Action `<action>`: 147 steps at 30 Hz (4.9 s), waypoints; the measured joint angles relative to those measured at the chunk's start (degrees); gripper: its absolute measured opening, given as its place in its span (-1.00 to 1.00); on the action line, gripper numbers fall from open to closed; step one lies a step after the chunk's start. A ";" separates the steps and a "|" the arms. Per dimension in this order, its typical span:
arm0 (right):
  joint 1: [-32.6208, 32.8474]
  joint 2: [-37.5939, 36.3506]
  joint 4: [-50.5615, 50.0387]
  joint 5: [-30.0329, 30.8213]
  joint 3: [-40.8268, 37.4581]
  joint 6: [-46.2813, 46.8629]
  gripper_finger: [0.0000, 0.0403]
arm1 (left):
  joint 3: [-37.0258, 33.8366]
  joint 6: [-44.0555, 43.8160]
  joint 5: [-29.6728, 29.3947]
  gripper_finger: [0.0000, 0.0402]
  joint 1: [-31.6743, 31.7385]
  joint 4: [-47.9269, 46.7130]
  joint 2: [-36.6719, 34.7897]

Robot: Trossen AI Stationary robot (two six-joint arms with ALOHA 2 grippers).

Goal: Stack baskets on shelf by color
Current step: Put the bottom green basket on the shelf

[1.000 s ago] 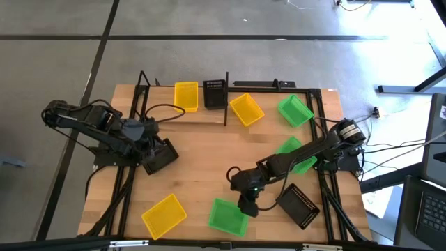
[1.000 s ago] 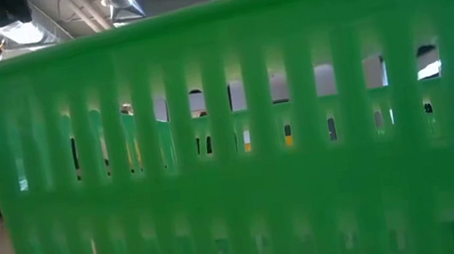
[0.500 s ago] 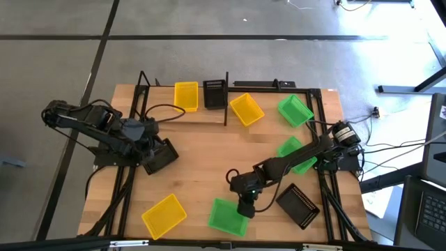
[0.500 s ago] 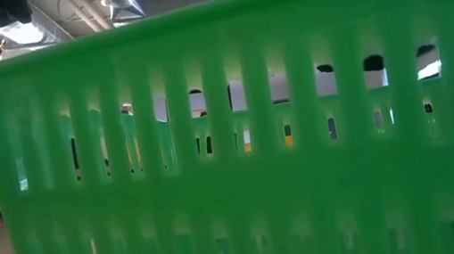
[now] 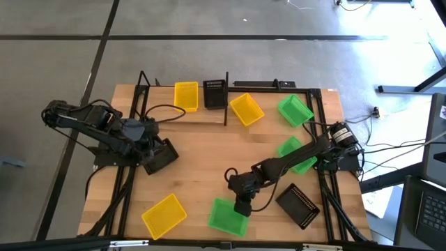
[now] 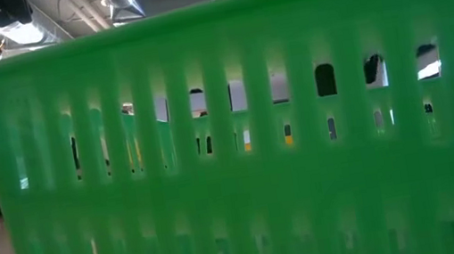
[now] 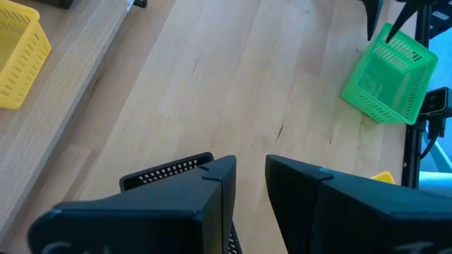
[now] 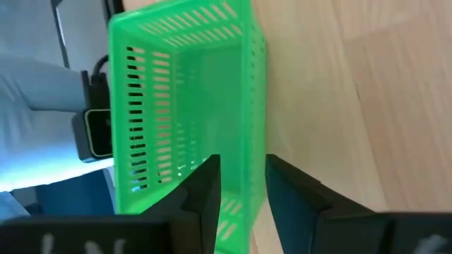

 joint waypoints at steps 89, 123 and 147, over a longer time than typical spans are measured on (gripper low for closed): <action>-21.92 4.81 -16.28 57.54 34.18 -46.69 -1.00 | 0.04 26.46 -45.29 -0.65 9.80 26.83 18.51; -22.35 4.83 -14.52 44.41 36.84 -45.42 -0.34 | -0.02 31.55 -33.74 -1.00 15.36 24.70 16.98; -21.46 4.83 -21.61 44.83 52.37 -50.03 -0.36 | -0.02 35.40 -23.88 -1.00 33.31 3.06 6.27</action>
